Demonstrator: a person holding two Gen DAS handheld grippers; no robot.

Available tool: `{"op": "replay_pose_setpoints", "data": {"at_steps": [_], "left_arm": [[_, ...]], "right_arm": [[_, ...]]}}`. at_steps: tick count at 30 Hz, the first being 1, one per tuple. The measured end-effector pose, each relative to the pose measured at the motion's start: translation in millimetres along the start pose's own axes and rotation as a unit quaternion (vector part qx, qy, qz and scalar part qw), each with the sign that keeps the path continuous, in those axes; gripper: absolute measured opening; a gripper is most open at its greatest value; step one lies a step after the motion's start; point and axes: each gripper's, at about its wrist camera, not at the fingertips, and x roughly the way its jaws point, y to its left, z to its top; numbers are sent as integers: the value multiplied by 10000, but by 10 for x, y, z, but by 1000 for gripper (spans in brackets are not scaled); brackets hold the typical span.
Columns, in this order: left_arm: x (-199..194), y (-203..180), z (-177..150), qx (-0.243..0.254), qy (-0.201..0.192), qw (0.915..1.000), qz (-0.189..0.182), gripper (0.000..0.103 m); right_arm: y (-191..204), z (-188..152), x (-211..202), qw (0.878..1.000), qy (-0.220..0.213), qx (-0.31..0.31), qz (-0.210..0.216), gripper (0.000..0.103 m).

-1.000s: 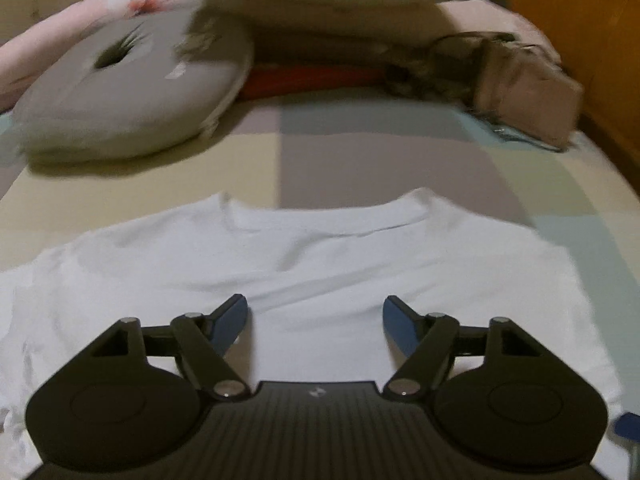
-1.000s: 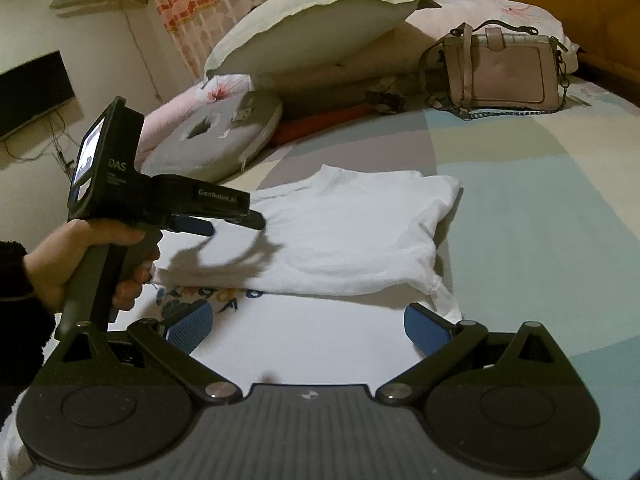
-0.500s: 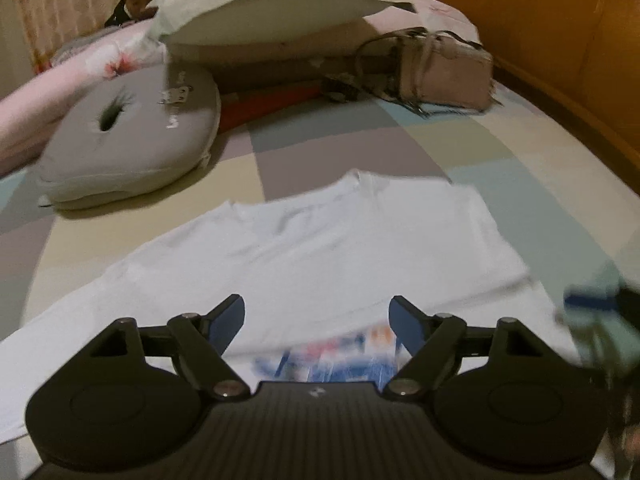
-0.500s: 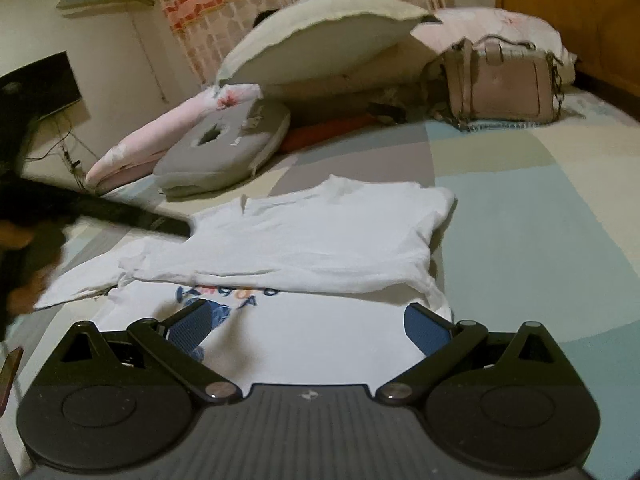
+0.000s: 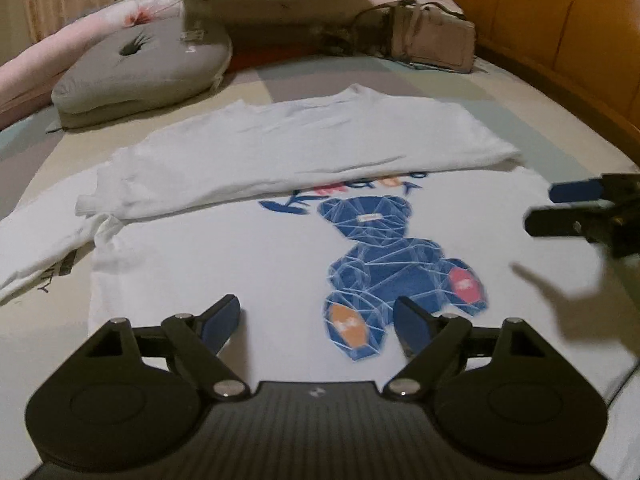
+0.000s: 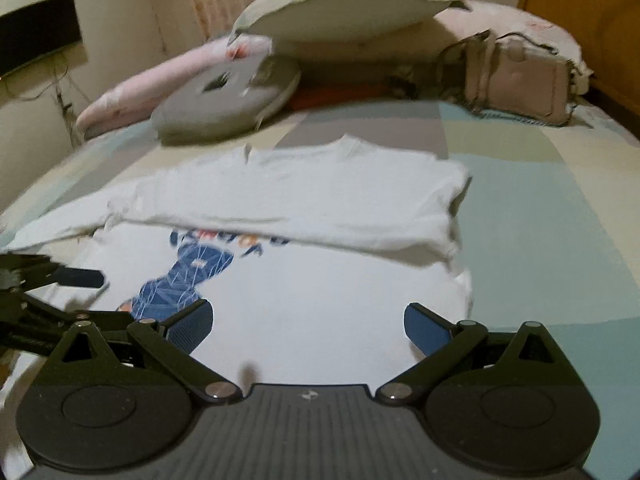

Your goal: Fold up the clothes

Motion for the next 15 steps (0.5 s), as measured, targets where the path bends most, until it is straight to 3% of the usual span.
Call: {"op": "replay_pose_setpoints", "data": {"at_steps": [2,4,5,9,12,15], "left_arm": [[-78,57,53,-41,-531,9986,27,84],[-107,138,97,-160,-795,9967,1,93],[-78,193,103,-207,-770,9968,-48,97],[63,339,-64,-222,-519,9983,-115,97],[-47,409,-56,116,-779,9969,67,97],[-282,520,28,211,-1060,9941,-43,97]], "right_arm": [[55,-10,42,9999,20,-115,-115,103],[105,-23,101,9994,87,-206,-247,103],[127,-33,144,9991,161,-230,-314,103],[237,-92,310,9954,286,-612,-679,103],[200,-41,307,9959,306,-421,-740,103],[154,18,297,9962,323,-192,-785,103]]}}
